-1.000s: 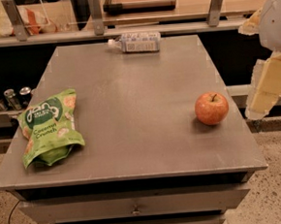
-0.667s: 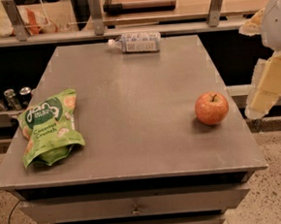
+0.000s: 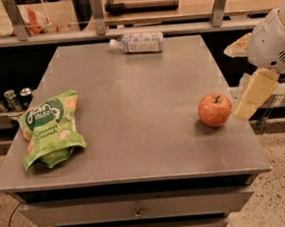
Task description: Move apple near green rice chip bag
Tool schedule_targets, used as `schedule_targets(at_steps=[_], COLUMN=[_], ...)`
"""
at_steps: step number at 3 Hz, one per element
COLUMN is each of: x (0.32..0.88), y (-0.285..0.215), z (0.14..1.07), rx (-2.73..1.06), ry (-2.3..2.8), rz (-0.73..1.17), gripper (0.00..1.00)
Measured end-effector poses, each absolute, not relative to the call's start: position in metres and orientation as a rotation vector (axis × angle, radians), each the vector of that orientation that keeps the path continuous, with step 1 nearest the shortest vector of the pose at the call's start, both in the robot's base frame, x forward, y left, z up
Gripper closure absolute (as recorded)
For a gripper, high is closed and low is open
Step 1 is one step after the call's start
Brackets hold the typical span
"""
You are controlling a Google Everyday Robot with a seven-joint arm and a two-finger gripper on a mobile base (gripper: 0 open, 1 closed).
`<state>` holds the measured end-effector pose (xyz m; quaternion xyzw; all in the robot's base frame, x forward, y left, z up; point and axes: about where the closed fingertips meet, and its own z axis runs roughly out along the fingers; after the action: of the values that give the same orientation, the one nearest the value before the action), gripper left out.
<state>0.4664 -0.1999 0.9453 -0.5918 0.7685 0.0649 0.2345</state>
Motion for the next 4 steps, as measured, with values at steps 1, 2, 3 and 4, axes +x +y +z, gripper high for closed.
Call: schedule_targets(at_steps=[1,2,3,4], x=[0.478,0.483,0.484,0.486], y=[-0.186,-0.169,-0.156,-0.158], z=[0.927,0.914,0.899,0.887], rx=[-1.594,-1.603,-1.650,-1.659], ry=[2.062,2.023,2.005,2.018], rz=[0.307,0.367,0.360,0.353], gripper=[0.00,0.00,0.00,0.00])
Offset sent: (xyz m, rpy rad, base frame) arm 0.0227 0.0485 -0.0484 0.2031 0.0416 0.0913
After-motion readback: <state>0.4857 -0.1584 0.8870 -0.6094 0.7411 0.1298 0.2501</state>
